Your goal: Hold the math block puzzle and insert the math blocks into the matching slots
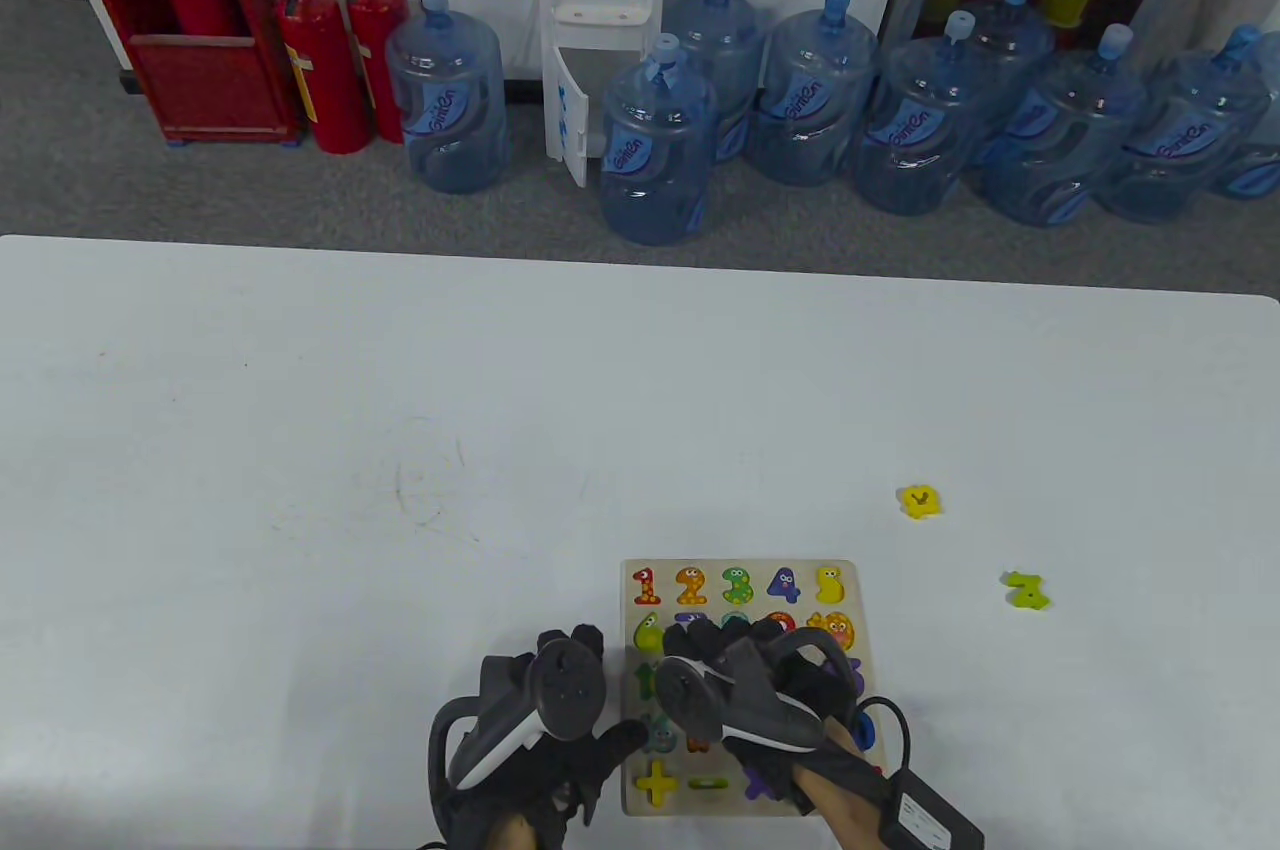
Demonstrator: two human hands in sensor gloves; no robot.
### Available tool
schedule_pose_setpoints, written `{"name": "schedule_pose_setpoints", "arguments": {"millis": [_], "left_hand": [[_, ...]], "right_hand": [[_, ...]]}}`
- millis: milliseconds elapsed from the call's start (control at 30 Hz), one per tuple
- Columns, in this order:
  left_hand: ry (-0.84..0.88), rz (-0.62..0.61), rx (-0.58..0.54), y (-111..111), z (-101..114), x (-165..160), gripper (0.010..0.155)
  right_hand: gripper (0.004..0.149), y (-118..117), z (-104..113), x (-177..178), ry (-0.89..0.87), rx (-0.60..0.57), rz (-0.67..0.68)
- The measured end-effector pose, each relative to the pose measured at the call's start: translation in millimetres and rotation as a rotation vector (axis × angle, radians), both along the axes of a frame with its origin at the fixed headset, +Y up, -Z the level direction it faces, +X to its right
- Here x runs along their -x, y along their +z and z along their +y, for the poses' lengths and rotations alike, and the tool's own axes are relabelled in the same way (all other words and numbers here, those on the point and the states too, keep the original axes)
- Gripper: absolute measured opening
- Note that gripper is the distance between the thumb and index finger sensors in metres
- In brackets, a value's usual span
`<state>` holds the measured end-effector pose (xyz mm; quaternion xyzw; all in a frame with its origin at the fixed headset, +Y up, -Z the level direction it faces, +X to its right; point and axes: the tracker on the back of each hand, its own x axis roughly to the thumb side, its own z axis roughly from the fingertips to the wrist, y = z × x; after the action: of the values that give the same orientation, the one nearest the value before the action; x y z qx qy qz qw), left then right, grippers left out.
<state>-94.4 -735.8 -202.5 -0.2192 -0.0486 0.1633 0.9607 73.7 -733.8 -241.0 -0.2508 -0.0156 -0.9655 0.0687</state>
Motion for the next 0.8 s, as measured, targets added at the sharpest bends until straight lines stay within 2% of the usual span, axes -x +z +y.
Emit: {"name": "schedule_pose_setpoints", "arguments": {"millis": [267,367,500,600,700,800], "left_hand": [[0.000,-0.006,0.005,-0.3,-0.1,-0.6,0.091],[0.003,-0.009,0.003,-0.2,0.2,-0.8,0.091],[0.004,-0.012,0.001,-0.4,-0.2,-1.2,0.091],[0.002,-0.012,0.005,-0.4,-0.3,-1.5,0.091],[0.005,-0.012,0.003,-0.3,-0.2,-1.5,0.091],[0.005,-0.016,0.002,-0.3,-0.2,-1.9,0.091]], "right_hand": [[0.061,-0.7,-1.4,-1.2,-0.007,0.043,0.008],[0.061,0.3,0.7,-2.9,-0.017,0.010,0.005],[0.061,1.4,14.7,-14.3,-0.091,-0.055,-0.009],[0.057,2.6,18.0,-21.7,-0.154,-0.050,0.017],[0.052,3.8,11.8,-19.6,-0.050,0.005,0.040],[0.050,7.5,6.2,-15.2,0.035,-0.017,0.059]]}}
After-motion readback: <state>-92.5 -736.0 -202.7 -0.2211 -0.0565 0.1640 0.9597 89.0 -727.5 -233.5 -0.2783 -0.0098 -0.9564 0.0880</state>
